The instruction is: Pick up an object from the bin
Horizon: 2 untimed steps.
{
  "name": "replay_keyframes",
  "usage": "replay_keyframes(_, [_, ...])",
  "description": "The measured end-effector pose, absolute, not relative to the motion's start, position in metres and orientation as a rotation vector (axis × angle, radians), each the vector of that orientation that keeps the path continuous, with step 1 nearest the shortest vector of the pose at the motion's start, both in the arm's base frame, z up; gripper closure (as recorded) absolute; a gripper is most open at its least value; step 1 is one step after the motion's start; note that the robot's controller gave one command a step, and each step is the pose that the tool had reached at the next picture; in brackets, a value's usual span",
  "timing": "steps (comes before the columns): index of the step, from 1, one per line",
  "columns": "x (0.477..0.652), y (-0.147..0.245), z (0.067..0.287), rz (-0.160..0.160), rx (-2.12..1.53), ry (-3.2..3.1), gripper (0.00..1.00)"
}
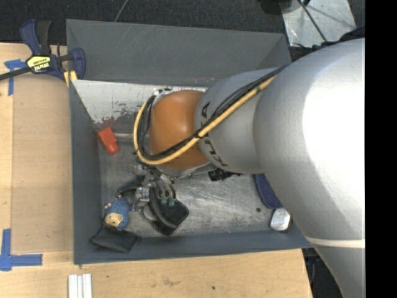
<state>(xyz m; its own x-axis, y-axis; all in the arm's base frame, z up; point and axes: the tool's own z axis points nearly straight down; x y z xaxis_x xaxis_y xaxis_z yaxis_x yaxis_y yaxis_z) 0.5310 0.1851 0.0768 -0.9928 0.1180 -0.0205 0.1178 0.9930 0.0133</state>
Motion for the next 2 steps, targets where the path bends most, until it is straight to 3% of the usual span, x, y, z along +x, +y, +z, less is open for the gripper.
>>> replay_keyframes(1, [0.5281, 0.1838, 0.074, 0.012, 0.182, 3.125, 0.0])
replay_keyframes(2, [0.5303, 0.1844, 0.0762, 0.016, 0.185, 3.118, 1.0])
